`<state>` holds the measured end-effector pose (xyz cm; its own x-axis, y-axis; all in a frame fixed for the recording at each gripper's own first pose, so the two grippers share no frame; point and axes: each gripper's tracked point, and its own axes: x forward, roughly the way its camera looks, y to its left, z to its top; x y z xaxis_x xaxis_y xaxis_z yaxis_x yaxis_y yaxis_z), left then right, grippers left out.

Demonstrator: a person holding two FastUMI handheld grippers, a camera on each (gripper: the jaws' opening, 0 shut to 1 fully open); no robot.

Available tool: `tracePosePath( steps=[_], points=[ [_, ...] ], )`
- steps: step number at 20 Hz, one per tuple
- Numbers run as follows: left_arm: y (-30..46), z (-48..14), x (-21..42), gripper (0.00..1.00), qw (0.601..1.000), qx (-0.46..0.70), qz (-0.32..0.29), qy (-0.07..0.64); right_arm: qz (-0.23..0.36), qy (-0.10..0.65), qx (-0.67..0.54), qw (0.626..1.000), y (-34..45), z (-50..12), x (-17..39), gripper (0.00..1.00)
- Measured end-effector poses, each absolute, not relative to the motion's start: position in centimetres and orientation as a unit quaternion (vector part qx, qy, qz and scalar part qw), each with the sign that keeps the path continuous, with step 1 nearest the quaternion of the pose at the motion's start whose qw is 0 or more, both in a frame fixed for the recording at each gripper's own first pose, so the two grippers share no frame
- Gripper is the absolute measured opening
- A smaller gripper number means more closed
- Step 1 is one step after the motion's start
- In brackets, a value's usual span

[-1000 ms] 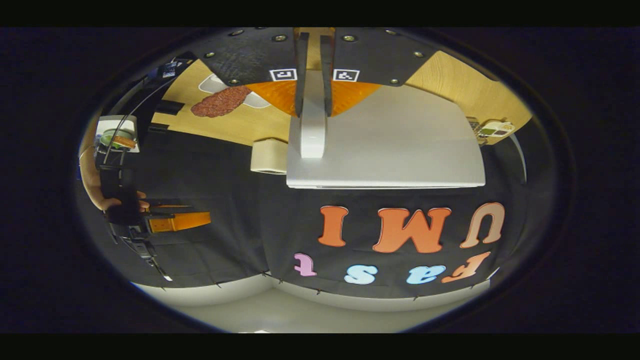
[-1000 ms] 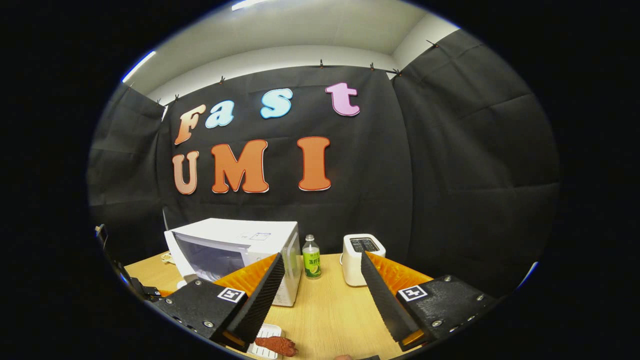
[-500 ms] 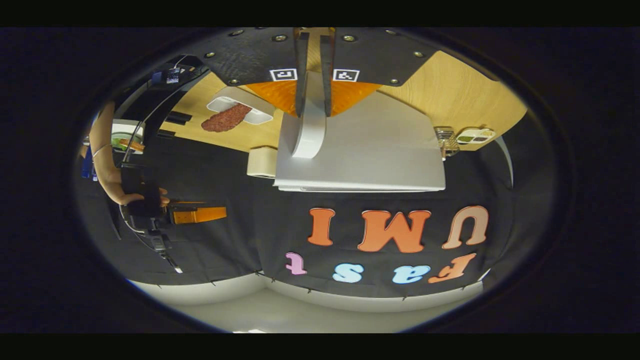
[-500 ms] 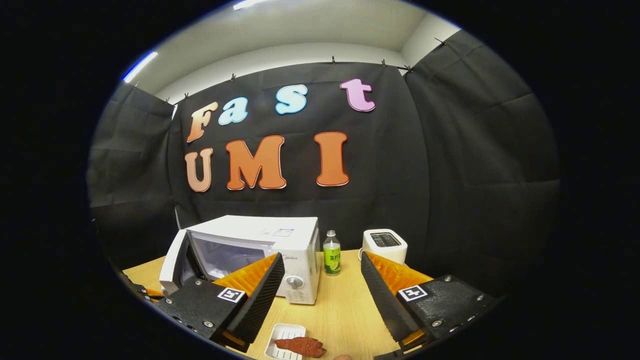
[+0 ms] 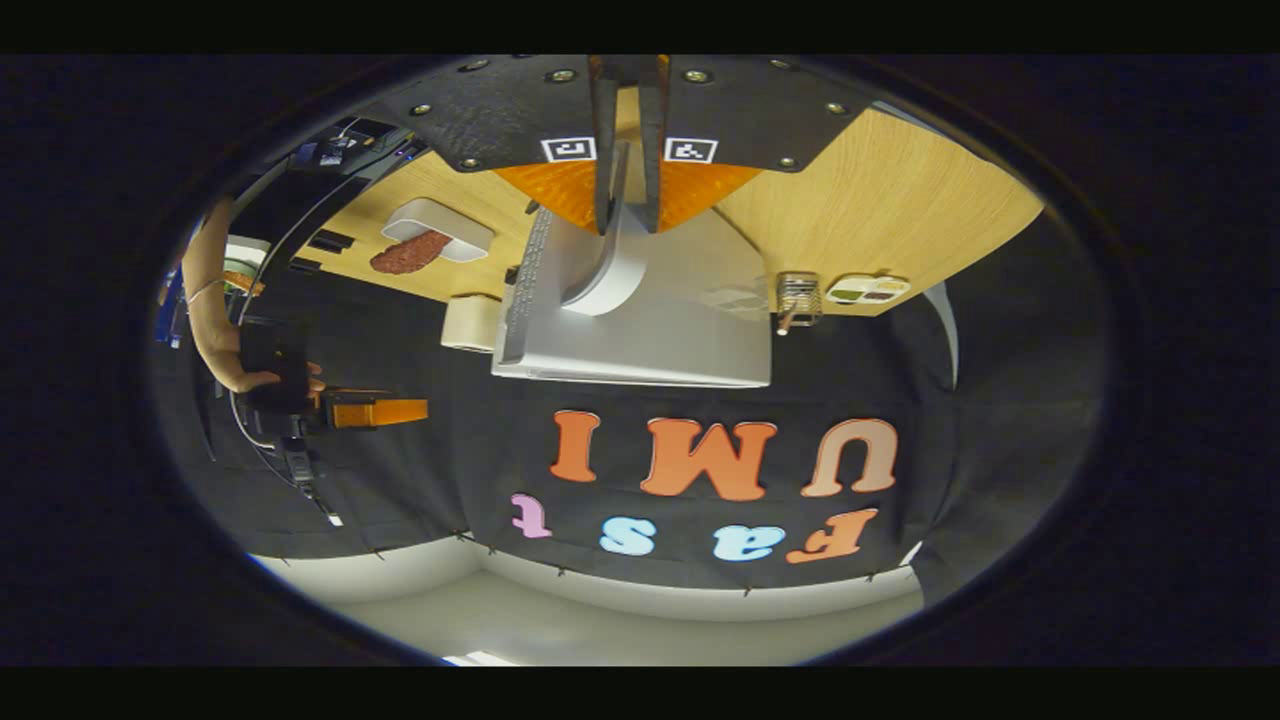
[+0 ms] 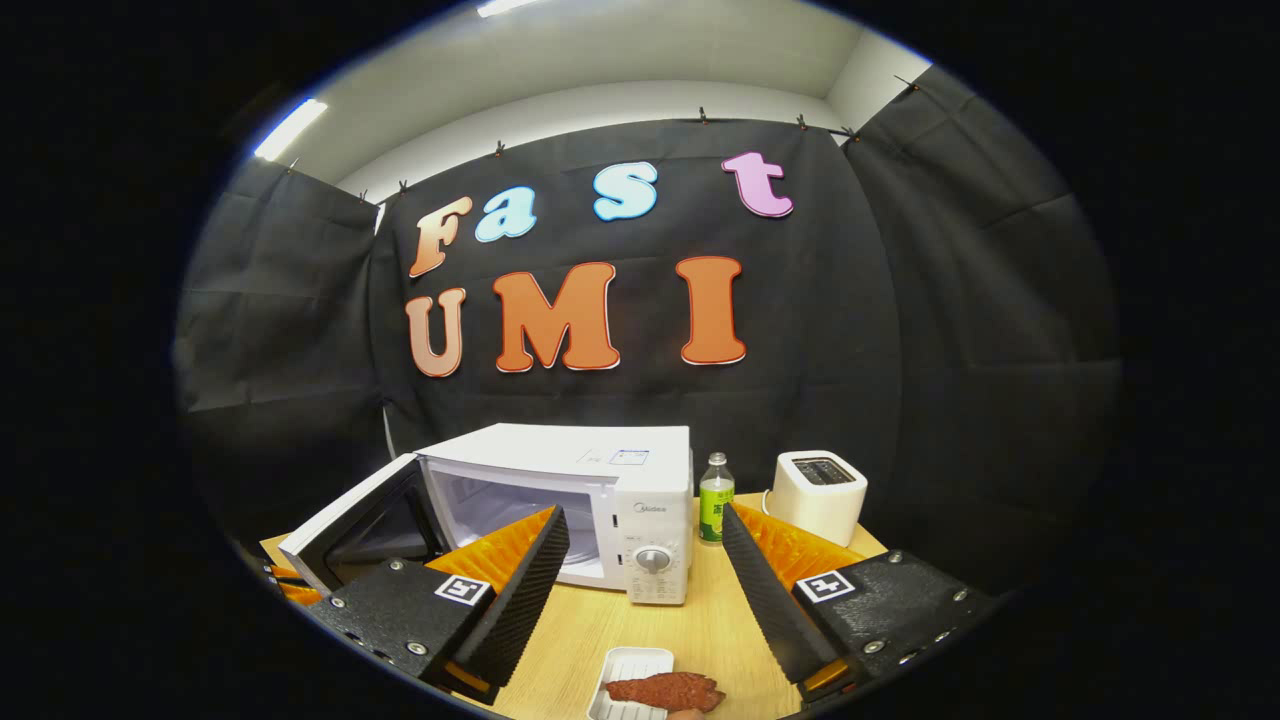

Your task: Open the microwave oven with the left hand, put the food in, and close the microwave oven.

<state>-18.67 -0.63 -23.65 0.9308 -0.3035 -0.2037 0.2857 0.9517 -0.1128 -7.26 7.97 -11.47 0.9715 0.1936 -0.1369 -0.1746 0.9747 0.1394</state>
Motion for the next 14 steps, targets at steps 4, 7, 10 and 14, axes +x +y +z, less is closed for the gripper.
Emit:
tracePosePath(
  steps=[4, 7, 10, 14],
  points=[
    [5.8, -22.9, -20.3, 0.07, 0.992, -0.022, -0.066, 0.110, 0.102, 0.084, 0.050, 0.990, 9.6, -12.4, -7.8, 0.95],
    [9.9, -21.6, -21.7, 0.06, 0.995, -0.010, -0.019, 0.102, 0.105, 0.089, 0.049, 0.989, 10.3, -12.9, -8.1, 0.96],
    [13.3, -20.5, -22.5, 0.06, 0.994, -0.043, 0.014, 0.096, 0.103, 0.092, 0.050, 0.989, 10.4, -13.6, -8.3, 0.95],
    [17.6, -18.7, -22.8, 0.08, 0.994, -0.036, 0.058, 0.086, 0.087, 0.093, 0.052, 0.990, 9.4, -14.9, -8.6, 0.96]
  ],
)
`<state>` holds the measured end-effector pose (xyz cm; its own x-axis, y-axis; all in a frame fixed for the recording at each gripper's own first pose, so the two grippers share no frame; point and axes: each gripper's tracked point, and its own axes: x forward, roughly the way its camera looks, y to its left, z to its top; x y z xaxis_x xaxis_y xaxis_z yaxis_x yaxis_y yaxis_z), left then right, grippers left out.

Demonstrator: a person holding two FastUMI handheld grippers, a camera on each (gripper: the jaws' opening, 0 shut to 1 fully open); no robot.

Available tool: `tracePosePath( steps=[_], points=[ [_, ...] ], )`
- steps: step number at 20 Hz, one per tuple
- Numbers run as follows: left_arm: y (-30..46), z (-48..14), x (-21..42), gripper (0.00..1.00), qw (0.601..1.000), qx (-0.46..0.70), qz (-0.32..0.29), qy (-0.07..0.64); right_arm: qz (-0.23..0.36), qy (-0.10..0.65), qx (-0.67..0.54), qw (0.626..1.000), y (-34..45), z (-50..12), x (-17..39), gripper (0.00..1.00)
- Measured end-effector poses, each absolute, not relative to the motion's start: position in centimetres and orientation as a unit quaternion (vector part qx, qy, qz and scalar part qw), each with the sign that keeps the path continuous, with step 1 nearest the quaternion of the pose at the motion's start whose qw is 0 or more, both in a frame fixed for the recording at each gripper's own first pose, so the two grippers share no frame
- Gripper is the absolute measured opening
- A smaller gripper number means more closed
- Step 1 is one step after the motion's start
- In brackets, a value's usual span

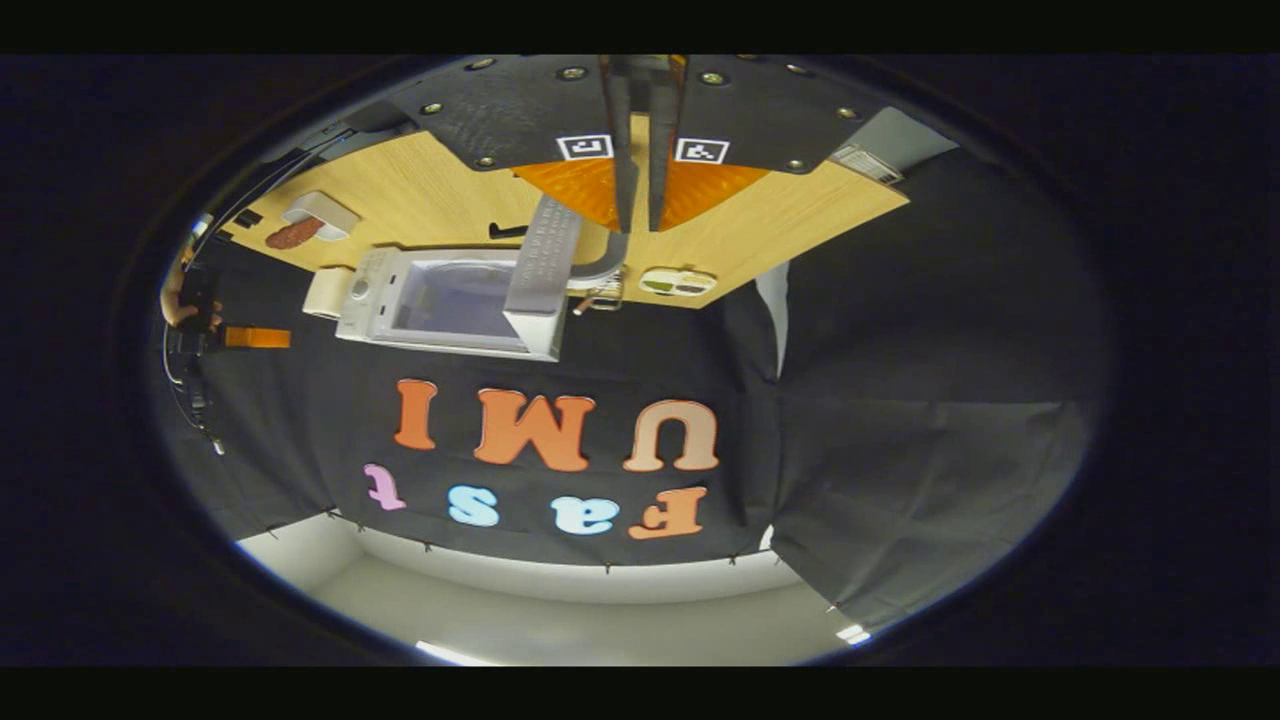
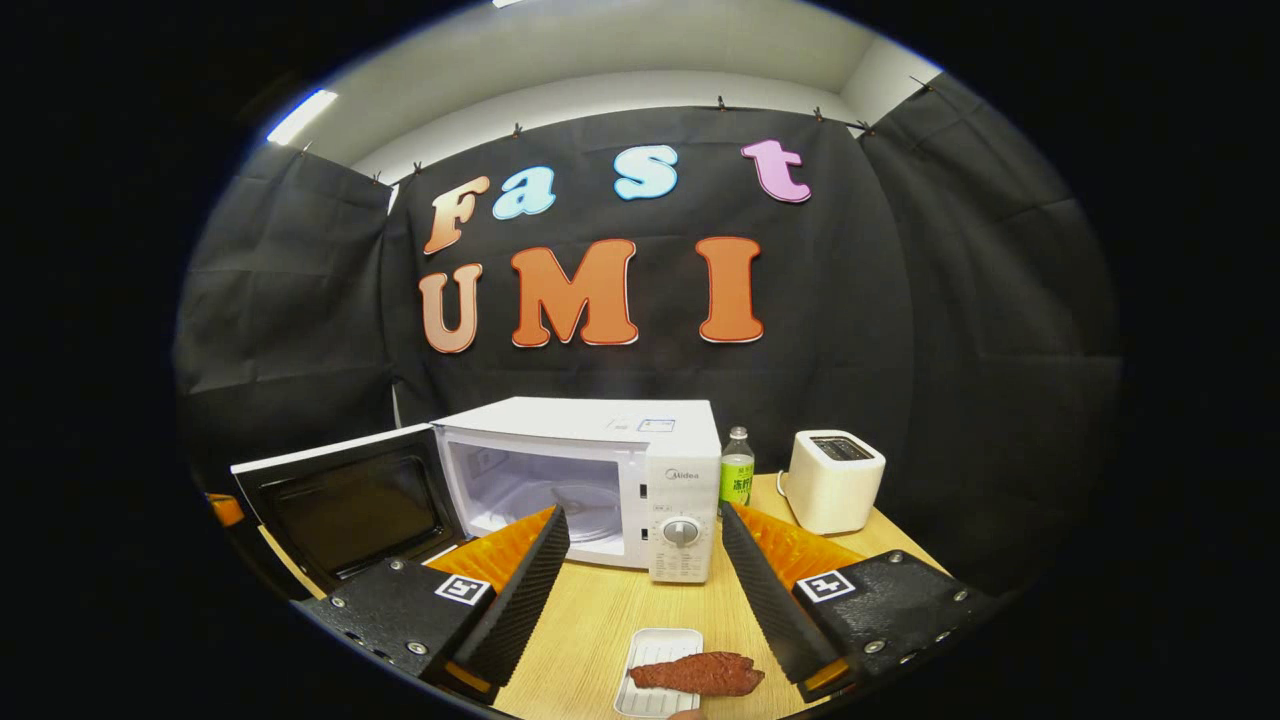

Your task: Open the microwave oven with the left hand, put the food in, and close the microwave oven.

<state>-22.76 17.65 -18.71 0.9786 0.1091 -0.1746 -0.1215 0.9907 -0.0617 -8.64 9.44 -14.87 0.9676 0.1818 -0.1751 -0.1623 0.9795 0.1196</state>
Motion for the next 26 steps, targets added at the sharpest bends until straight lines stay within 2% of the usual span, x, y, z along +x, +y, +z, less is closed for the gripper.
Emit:
tracePosePath(
  steps=[1, 2, 3, 4, 6, 8, 9, 10, 11, 16, 23, 26],
  points=[
    [18.4, -18.2, -22.7, 0.10, 0.994, -0.029, 0.066, 0.083, 0.081, 0.095, 0.054, 0.991, 9.0, -15.4, -8.6, 0.96],
    [19.1, -17.7, -22.4, 0.24, 0.994, -0.024, 0.073, 0.080, 0.073, 0.096, 0.057, 0.991, 8.5, -15.9, -8.6, 0.96],
    [19.6, -17.1, -22.1, 0.32, 0.994, -0.023, 0.079, 0.076, 0.066, 0.099, 0.061, 0.991, 8.0, -16.5, -8.6, 0.95],
    [20.1, -16.8, -21.5, 0.29, 0.994, -0.025, 0.082, 0.072, 0.060, 0.102, 0.067, 0.991, 7.5, -17.2, -8.6, 0.95],
    [20.5, -16.3, -21.0, 0.45, 0.994, -0.035, 0.081, 0.069, 0.044, 0.109, 0.082, 0.990, 6.4, -18.5, -8.5, 0.95],
    [21.1, -15.9, -20.1, 0.46, 0.993, -0.039, 0.086, 0.066, 0.025, 0.115, 0.095, 0.989, 5.1, -20.1, -8.6, 0.96],
    [21.4, -15.8, -19.5, 0.53, 0.993, -0.039, 0.086, 0.067, 0.016, 0.118, 0.103, 0.988, 4.6, -20.8, -8.7, 0.96],
    [21.6, -15.7, -19.2, 0.64, 0.993, -0.036, 0.089, 0.067, 0.010, 0.121, 0.113, 0.986, 4.1, -21.6, -8.9, 0.96],
    [21.7, -15.6, -18.9, 0.93, 0.993, -0.033, 0.089, 0.069, 0.004, 0.126, 0.123, 0.984, 3.6, -22.4, -9.1, 0.95],
    [22.0, -15.3, -16.8, 0.94, 0.993, -0.029, 0.091, 0.063, -0.025, 0.153, 0.199, 0.968, 1.5, -26.6, -10.2, 0.94],
    [22.8, -15.3, -15.0, 0.94, 0.993, -0.026, 0.097, 0.064, -0.035, 0.193, 0.351, 0.916, 0.7, -31.8, -12.8, 0.95],
    [23.0, -15.6, -14.7, 0.94, 0.992, -0.025, 0.100, 0.068, -0.034, 0.205, 0.398, 0.893, 1.2, -33.2, -13.6, 0.90]
  ],
)
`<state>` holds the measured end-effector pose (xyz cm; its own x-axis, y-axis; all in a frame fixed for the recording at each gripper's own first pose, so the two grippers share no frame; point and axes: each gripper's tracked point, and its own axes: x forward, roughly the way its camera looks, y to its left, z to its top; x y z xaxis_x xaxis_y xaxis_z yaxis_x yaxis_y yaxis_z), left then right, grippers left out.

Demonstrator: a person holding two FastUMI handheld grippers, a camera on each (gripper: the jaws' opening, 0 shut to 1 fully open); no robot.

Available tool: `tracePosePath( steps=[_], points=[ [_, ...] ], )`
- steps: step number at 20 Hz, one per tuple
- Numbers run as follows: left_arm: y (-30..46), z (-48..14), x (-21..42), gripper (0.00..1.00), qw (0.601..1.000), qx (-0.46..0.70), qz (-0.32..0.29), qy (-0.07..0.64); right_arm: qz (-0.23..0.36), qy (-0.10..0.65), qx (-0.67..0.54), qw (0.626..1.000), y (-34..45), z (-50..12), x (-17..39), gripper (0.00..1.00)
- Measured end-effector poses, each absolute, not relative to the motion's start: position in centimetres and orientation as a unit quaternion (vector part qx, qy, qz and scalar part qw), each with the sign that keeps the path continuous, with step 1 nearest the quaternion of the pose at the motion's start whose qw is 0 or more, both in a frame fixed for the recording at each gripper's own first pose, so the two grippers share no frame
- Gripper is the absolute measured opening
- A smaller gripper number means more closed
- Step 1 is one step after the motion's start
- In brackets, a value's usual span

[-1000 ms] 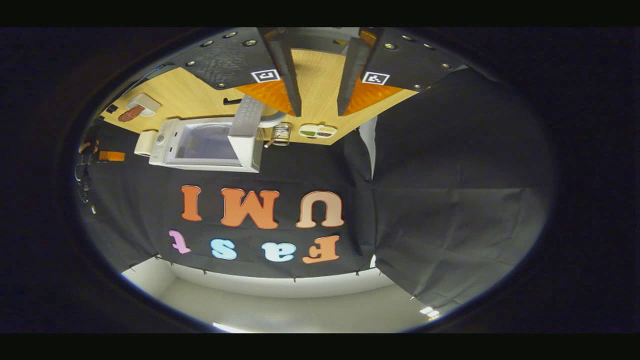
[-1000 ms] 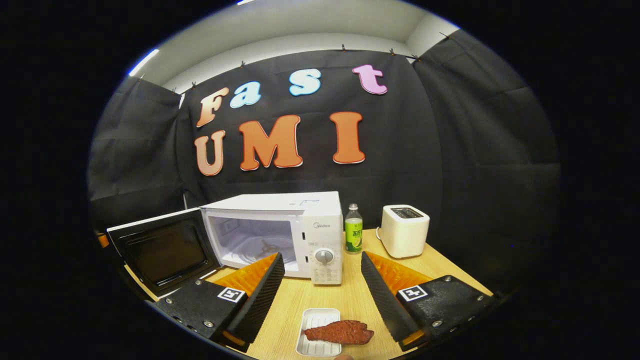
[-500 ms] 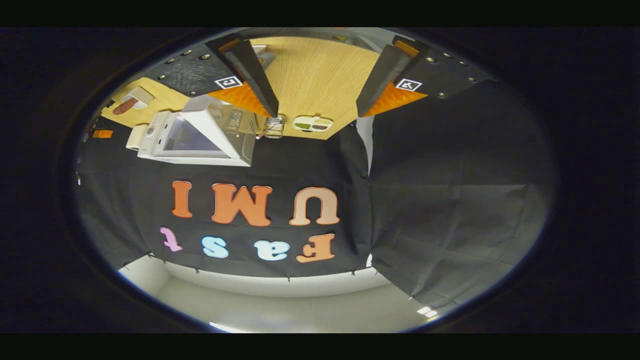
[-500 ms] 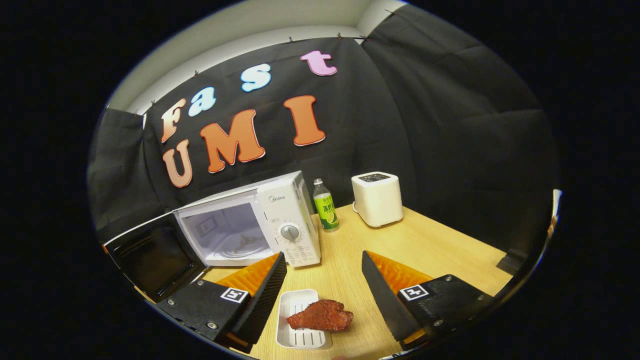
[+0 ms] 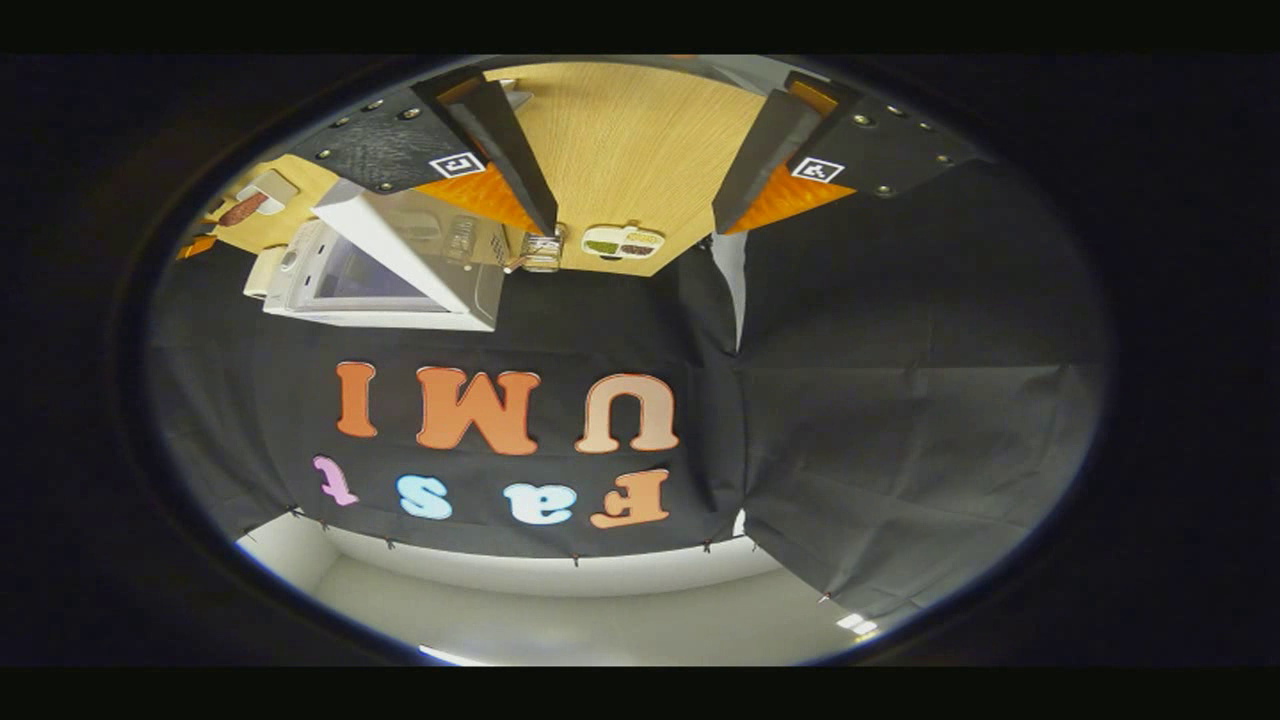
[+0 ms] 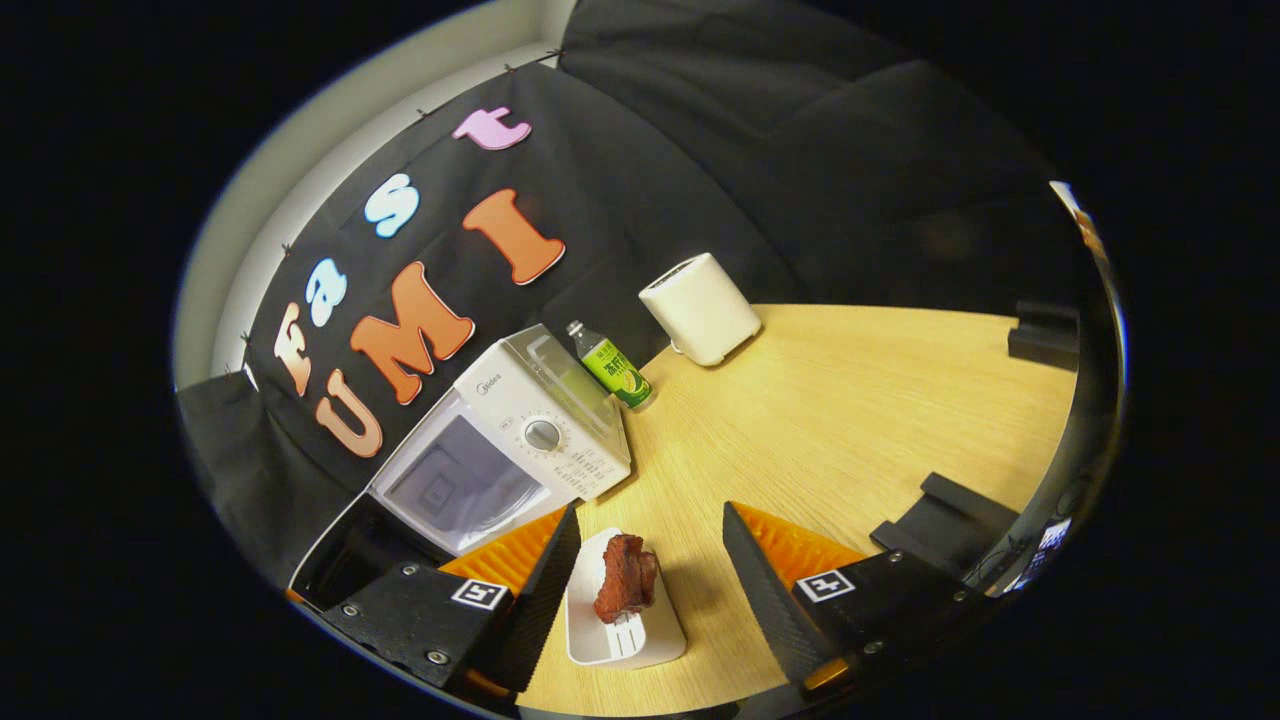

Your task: Open the microwave oven with the left hand, put the food in, and close the microwave oven.

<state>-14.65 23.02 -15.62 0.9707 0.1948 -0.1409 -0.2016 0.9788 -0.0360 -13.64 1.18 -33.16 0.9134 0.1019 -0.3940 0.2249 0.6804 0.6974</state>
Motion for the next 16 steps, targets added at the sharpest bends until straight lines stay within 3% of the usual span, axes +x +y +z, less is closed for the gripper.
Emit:
tracePosePath(
  steps=[6, 8, 10, 11, 16],
  points=[
    [22.7, -16.3, -14.1, 0.94, 0.992, -0.037, 0.096, 0.075, -0.016, 0.234, 0.433, 0.870, 3.2, -35.0, -14.5, 0.62],
    [22.5, -16.3, -14.1, 0.94, 0.992, -0.036, 0.096, 0.076, -0.010, 0.224, 0.457, 0.861, 3.1, -34.0, -14.1, 0.44],
    [22.4, -16.3, -14.2, 0.94, 0.992, -0.034, 0.094, 0.077, -0.014, 0.223, 0.460, 0.860, 3.0, -33.8, -13.7, 0.12],
    [22.4, -16.2, -14.2, 0.94, 0.992, -0.033, 0.094, 0.077, -0.013, 0.222, 0.458, 0.861, 3.0, -33.6, -13.8, 0.16],
    [22.5, -16.2, -14.4, 0.94, 0.992, -0.034, 0.094, 0.075, -0.010, 0.216, 0.468, 0.857, 3.5, -32.2, -13.5, 0.07]
  ],
)
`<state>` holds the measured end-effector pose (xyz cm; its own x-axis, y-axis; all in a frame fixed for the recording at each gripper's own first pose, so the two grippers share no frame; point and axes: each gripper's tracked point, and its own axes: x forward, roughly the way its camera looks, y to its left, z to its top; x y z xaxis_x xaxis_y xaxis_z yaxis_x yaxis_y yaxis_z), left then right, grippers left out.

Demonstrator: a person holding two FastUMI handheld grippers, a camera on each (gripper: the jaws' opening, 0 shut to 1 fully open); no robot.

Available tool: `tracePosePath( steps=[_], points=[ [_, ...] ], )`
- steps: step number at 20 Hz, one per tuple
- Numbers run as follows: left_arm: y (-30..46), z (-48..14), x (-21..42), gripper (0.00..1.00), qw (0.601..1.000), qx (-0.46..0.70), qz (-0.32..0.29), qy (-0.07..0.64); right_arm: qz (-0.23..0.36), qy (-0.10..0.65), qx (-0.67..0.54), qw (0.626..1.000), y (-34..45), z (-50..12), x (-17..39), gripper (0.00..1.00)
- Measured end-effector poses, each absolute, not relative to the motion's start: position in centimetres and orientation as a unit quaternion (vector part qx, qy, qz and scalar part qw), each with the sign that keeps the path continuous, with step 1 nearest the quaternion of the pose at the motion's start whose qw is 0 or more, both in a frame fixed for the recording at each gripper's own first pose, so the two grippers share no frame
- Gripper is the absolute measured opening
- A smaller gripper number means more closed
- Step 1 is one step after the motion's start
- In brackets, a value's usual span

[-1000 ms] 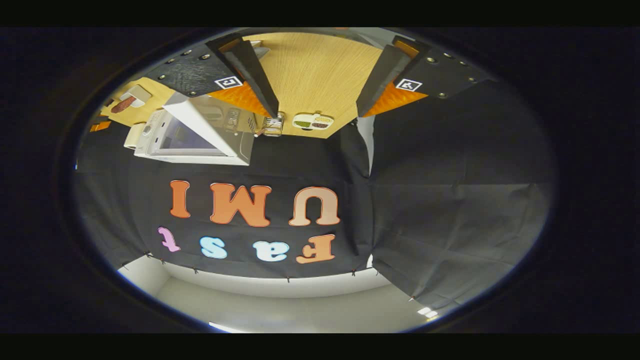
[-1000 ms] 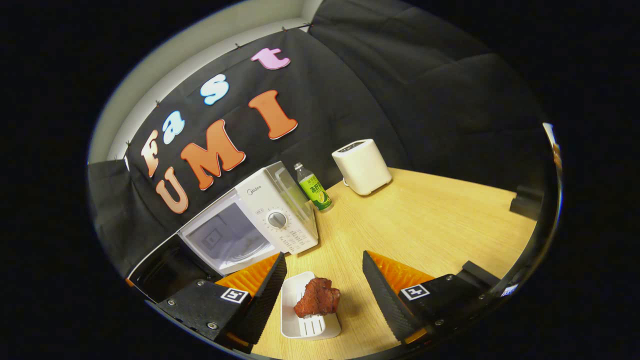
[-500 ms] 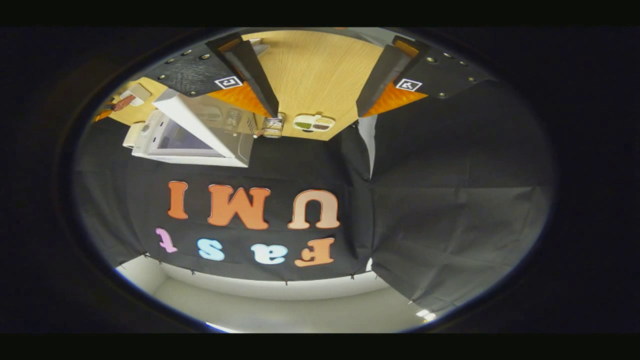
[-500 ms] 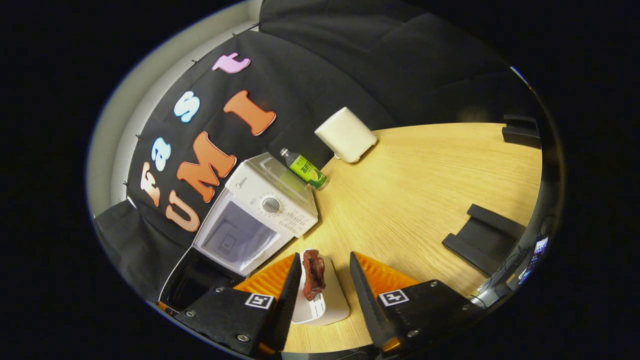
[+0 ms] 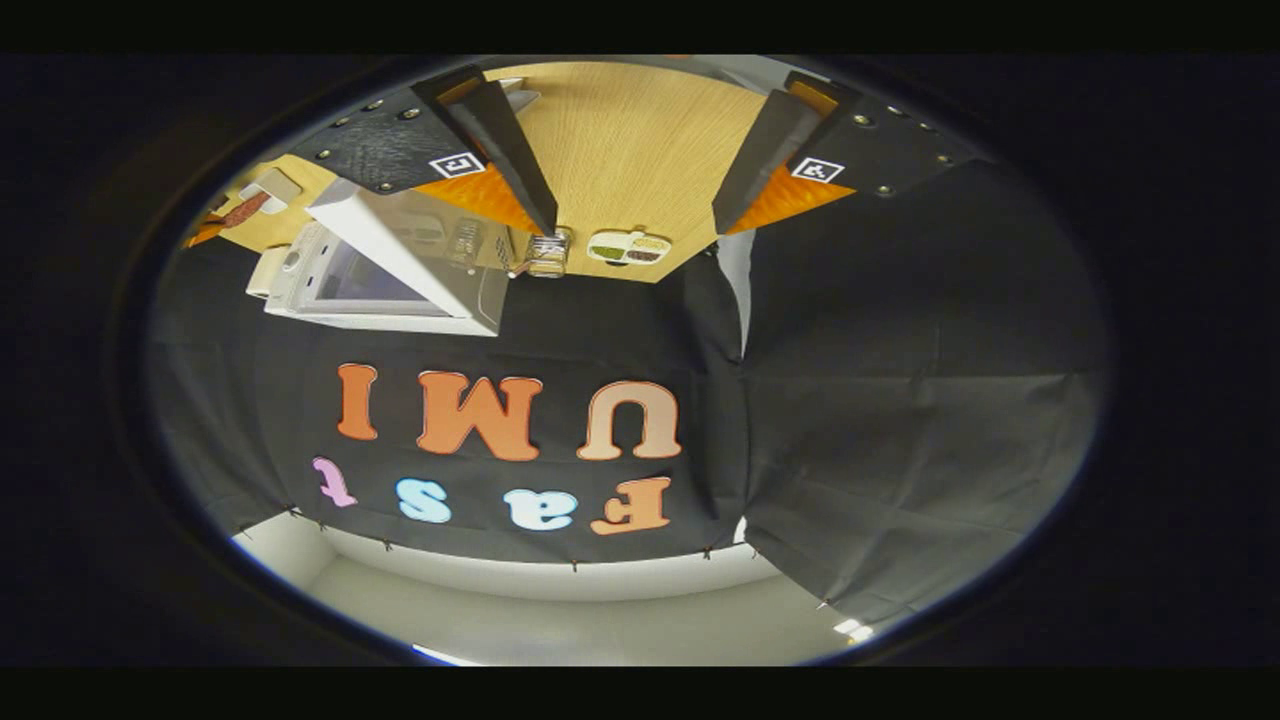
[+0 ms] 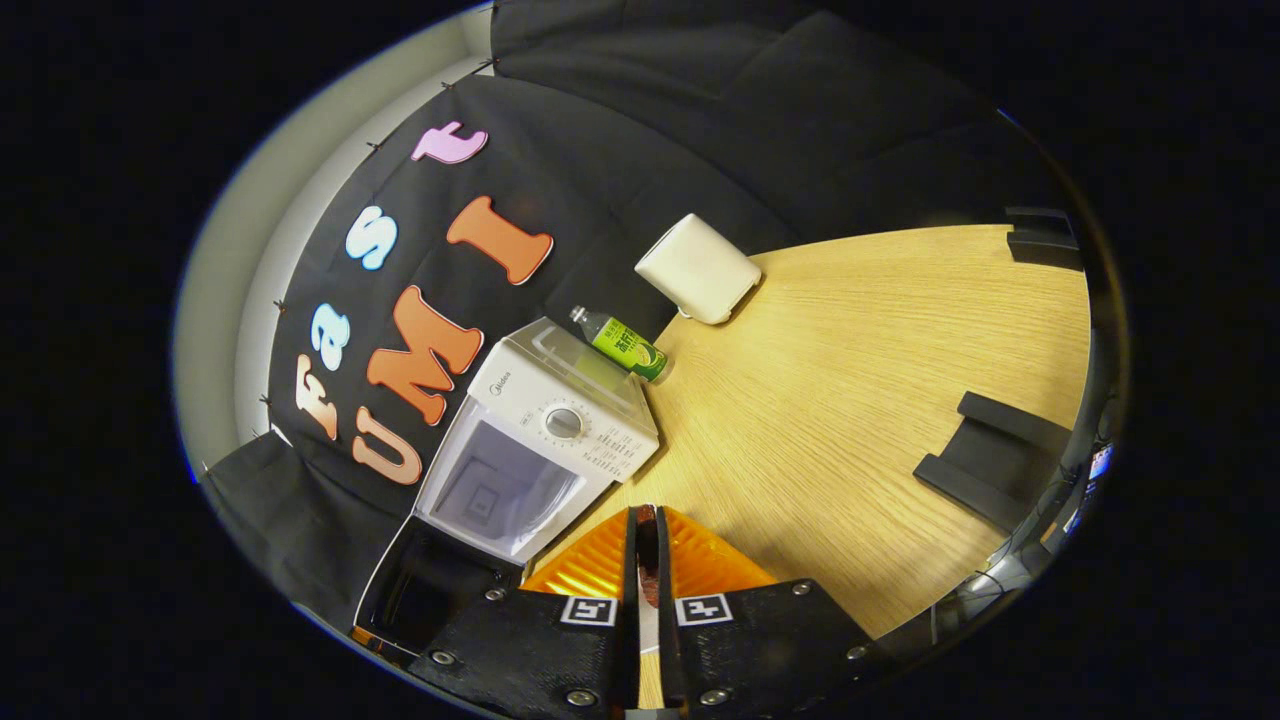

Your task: Open the microwave oven with the left hand, put the food in, and close the microwave oven.

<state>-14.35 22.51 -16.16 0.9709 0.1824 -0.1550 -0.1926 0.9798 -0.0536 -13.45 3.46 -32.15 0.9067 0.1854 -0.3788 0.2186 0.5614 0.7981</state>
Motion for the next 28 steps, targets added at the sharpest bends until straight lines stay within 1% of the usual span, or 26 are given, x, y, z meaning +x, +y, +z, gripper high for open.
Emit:
tracePosePath(
  steps=[5, 10, 14, 20, 24, 28],
  points=[
    [22.9, -15.9, -14.6, 0.94, 0.992, -0.033, 0.098, 0.069, -0.009, 0.205, 0.451, 0.868, 3.6, -30.4, -13.2, 0.07],
    [23.3, -16.1, -14.6, 0.94, 0.992, -0.037, 0.100, 0.067, -0.008, 0.171, 0.441, 0.881, 3.0, -26.7, -12.3, 0.06],
    [23.1, -16.2, -14.4, 0.94, 0.992, -0.041, 0.094, 0.067, 0.009, 0.148, 0.438, 0.887, 3.8, -23.7, -10.8, 0.07],
    [23.0, -16.7, -14.1, 0.94, 0.993, -0.043, 0.083, 0.072, 0.054, 0.125, 0.455, 0.880, 8.1, -20.0, -8.1, 0.06],
    [23.3, -16.6, -13.8, 0.93, 0.993, -0.041, 0.080, 0.070, 0.080, 0.119, 0.465, 0.873, 11.8, -18.6, -6.1, 0.06],
    [22.9, -16.8, -13.6, 0.94, 0.995, -0.041, 0.066, 0.070, 0.107, 0.118, 0.478, 0.864, 16.2, -17.6, -4.0, 0.06]
  ],
)
